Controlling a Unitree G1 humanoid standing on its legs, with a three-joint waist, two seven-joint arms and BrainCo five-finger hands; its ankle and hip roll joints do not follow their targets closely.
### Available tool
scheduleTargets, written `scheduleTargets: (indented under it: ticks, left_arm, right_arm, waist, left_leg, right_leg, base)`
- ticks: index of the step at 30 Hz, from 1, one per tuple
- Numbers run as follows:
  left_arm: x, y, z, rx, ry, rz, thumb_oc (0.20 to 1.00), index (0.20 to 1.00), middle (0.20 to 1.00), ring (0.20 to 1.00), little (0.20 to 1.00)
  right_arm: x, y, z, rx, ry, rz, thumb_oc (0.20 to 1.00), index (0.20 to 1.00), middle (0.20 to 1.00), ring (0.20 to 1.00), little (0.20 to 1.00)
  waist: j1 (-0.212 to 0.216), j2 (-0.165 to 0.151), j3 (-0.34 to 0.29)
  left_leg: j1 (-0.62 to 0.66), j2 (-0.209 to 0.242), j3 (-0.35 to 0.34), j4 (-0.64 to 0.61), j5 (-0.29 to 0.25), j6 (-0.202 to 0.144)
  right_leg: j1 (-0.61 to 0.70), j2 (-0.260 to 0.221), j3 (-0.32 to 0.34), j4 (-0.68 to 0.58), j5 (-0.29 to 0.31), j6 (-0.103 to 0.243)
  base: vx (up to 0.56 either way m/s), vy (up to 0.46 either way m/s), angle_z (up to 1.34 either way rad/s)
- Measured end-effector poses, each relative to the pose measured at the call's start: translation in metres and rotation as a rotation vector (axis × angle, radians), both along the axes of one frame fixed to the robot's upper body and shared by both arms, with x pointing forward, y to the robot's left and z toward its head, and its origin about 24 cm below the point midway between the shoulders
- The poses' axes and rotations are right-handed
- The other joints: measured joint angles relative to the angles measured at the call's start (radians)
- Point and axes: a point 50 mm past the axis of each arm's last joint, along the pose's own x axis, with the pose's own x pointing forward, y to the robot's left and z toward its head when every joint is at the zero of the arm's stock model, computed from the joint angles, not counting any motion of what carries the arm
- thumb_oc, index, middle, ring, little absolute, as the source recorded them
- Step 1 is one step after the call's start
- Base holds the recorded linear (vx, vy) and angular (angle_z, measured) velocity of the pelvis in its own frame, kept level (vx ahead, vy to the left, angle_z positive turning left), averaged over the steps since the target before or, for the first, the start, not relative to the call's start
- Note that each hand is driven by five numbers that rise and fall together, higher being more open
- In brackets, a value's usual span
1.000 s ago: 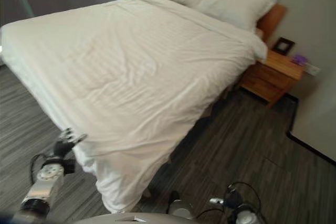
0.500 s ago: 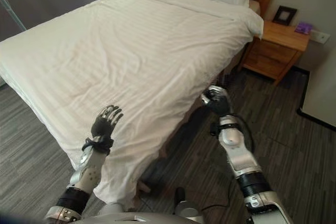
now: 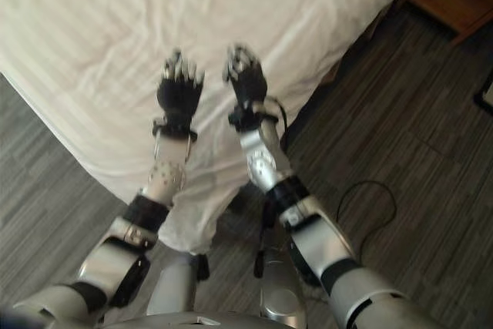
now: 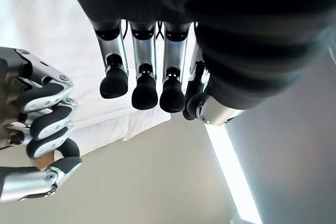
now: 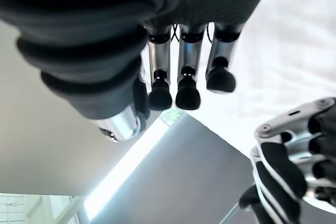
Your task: Making the bed.
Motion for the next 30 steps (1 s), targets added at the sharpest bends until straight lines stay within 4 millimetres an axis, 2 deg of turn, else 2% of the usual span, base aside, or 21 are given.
scheduleTargets:
  ticks: [3, 7, 8, 11, 12, 15, 18, 20, 21, 22, 23, 24, 26, 28, 30]
  left_arm:
    - [0.001, 0.001, 0.008, -0.021, -0.031, 0.019, 0.200, 0.200, 0.200, 0.200, 0.200]
    - [0.012, -0.014, 0.020, -0.084, -0.013, -0.012, 0.200, 0.200, 0.200, 0.200, 0.200]
    - [0.014, -0.018, 0.018, -0.082, 0.002, -0.017, 0.200, 0.200, 0.200, 0.200, 0.200]
    - [0.021, -0.025, 0.028, -0.077, -0.029, -0.004, 0.200, 0.200, 0.200, 0.200, 0.200]
    - [0.025, -0.024, 0.027, -0.068, -0.022, 0.004, 0.200, 0.200, 0.200, 0.200, 0.200]
    - [0.031, -0.017, 0.016, -0.031, 0.016, 0.005, 0.200, 0.200, 0.200, 0.200, 0.200]
    - [0.034, 0.004, -0.028, -0.005, 0.142, -0.004, 0.200, 0.200, 0.200, 0.200, 0.200]
    - [0.027, 0.025, -0.067, -0.034, 0.231, 0.028, 0.200, 0.200, 0.200, 0.200, 0.200]
    - [0.021, 0.036, -0.087, -0.056, 0.278, 0.054, 0.200, 0.200, 0.200, 0.200, 0.200]
    - [0.014, 0.045, -0.105, -0.054, 0.317, 0.072, 0.200, 0.200, 0.200, 0.200, 0.200]
    - [0.006, 0.053, -0.124, -0.020, 0.355, 0.083, 0.200, 0.200, 0.200, 0.200, 0.200]
    - [-0.001, 0.061, -0.139, -0.009, 0.382, 0.094, 0.200, 0.200, 0.200, 0.200, 0.200]
    - [-0.012, 0.082, -0.157, 0.024, 0.411, 0.133, 0.200, 0.200, 0.200, 0.200, 0.200]
    - [-0.024, 0.115, -0.178, 0.005, 0.479, 0.220, 0.200, 0.200, 0.200, 0.200, 0.200]
    - [-0.035, 0.136, -0.198, 0.034, 0.575, 0.270, 0.200, 0.200, 0.200, 0.200, 0.200]
  right_arm:
    - [0.001, 0.000, 0.003, 0.026, -0.008, 0.010, 0.200, 0.200, 0.200, 0.200, 0.200]
    - [0.004, 0.003, 0.000, 0.077, 0.026, 0.010, 0.200, 0.200, 0.200, 0.200, 0.200]
    - [0.006, 0.005, -0.005, 0.069, 0.043, 0.008, 0.200, 0.200, 0.200, 0.200, 0.200]
    - [0.007, 0.011, 0.007, 0.067, -0.026, 0.015, 0.200, 0.200, 0.200, 0.200, 0.200]
    - [0.009, 0.012, 0.004, 0.055, -0.022, 0.018, 0.200, 0.200, 0.200, 0.200, 0.200]
    - [0.014, 0.011, -0.006, 0.046, 0.021, 0.019, 0.200, 0.200, 0.200, 0.200, 0.200]
    - [0.018, -0.012, -0.047, 0.117, 0.171, -0.021, 0.200, 0.200, 0.200, 0.200, 0.200]
    - [0.013, -0.046, -0.085, 0.203, 0.283, -0.122, 0.200, 0.200, 0.200, 0.200, 0.200]
    - [0.008, -0.068, -0.108, 0.242, 0.349, -0.197, 0.200, 0.200, 0.200, 0.200, 0.200]
    - [0.000, -0.099, -0.141, 0.278, 0.472, -0.314, 0.200, 0.200, 0.200, 0.200, 0.200]
    - [-0.021, -0.143, -0.185, 0.309, 0.641, -0.473, 0.200, 0.200, 0.200, 0.200, 0.200]
    - [-0.051, -0.185, -0.221, 0.324, 0.783, -0.627, 0.200, 0.200, 0.200, 0.200, 0.200]
    - [-0.115, -0.245, -0.264, 0.321, 0.974, -0.865, 0.200, 0.200, 0.200, 0.200, 0.200]
    - [-0.173, -0.286, -0.281, 0.257, 1.083, -1.017, 0.200, 0.200, 0.200, 0.200, 0.200]
    - [-0.208, -0.309, -0.285, 0.191, 1.142, -1.090, 0.200, 0.200, 0.200, 0.200, 0.200]
  waist:
    - [0.005, 0.002, 0.014]
    - [0.019, 0.000, 0.026]
    - [0.015, -0.002, 0.026]
    - [-0.003, -0.013, 0.032]
    - [-0.003, -0.018, 0.029]
    - [-0.004, -0.028, -0.006]
    - [-0.003, -0.033, -0.097]
    - [-0.002, -0.034, -0.152]
    - [0.000, -0.033, -0.173]
    - [0.003, -0.032, -0.193]
    - [0.010, -0.025, -0.209]
    - [0.021, -0.015, -0.220]
    - [0.020, 0.011, -0.236]
    - [-0.011, 0.028, -0.239]
    - [-0.032, 0.050, -0.254]
  left_leg:
    - [-0.020, -0.001, -0.002, 0.000, -0.001, -0.001]
    - [-0.137, -0.002, -0.003, 0.000, 0.009, 0.007]
    - [-0.167, -0.003, -0.002, 0.000, 0.011, 0.009]
    - [-0.250, -0.003, -0.006, 0.000, 0.020, 0.011]
    - [-0.255, -0.004, -0.004, 0.001, 0.021, 0.011]
    - [-0.256, -0.002, -0.003, 0.000, 0.018, 0.006]
    - [-0.248, -0.005, 0.002, 0.000, 0.011, -0.001]
    - [-0.221, -0.007, 0.010, 0.000, 0.000, -0.008]
    - [-0.204, -0.006, 0.017, 0.000, -0.006, -0.008]
    - [-0.188, -0.007, 0.019, -0.001, -0.014, -0.013]
    - [-0.172, -0.007, 0.020, -0.004, -0.021, -0.011]
    - [-0.161, -0.007, 0.022, -0.006, -0.026, -0.010]
    - [-0.150, -0.006, 0.027, -0.006, -0.035, -0.010]
    - [-0.117, 0.004, 0.056, -0.006, -0.051, -0.012]
    - [-0.076, 0.019, 0.077, -0.007, -0.065, -0.022]
  right_leg:
    - [-0.018, 0.000, -0.001, 0.000, -0.004, 0.002]
    - [-0.134, -0.001, -0.003, 0.000, 0.010, -0.005]
    - [-0.167, -0.002, -0.001, 0.000, 0.014, -0.004]
    - [-0.248, 0.000, 0.000, 0.000, 0.020, -0.002]
    - [-0.254, 0.001, 0.002, 0.001, 0.023, -0.002]
    - [-0.261, -0.001, 0.011, 0.000, 0.011, 0.013]
    - [-0.259, -0.005, 0.022, 0.000, 0.006, 0.018]
    - [-0.235, -0.008, 0.027, 0.000, -0.002, 0.025]
    - [-0.219, -0.008, 0.029, 0.000, -0.007, 0.025]
    - [-0.205, -0.009, 0.031, 0.000, -0.014, 0.029]
    - [-0.188, -0.010, 0.031, -0.002, -0.021, 0.031]
    - [-0.177, -0.010, 0.032, -0.004, -0.026, 0.032]
    - [-0.171, -0.009, 0.035, -0.004, -0.032, 0.036]
    - [-0.148, 0.001, 0.053, -0.001, -0.036, 0.036]
    - [-0.119, 0.014, 0.062, -0.001, -0.044, 0.035]
  base:
    - [-0.04, 0.006, 0.03]
    - [-0.05, -0.005, 0.00]
    - [0.00, 0.000, 0.00]
    - [-0.04, -0.006, -0.01]
    - [-0.07, -0.011, -0.06]
    - [0.05, 0.010, -0.06]
    - [0.08, 0.007, -0.04]
    - [0.08, -0.002, -0.05]
    - [0.07, 0.006, -0.06]
    - [0.06, 0.006, -0.04]
    - [0.06, 0.012, -0.03]
    - [0.06, 0.010, -0.03]
    - [0.05, 0.022, -0.16]
    - [0.05, 0.023, -0.40]
    - [0.05, 0.010, -0.35]
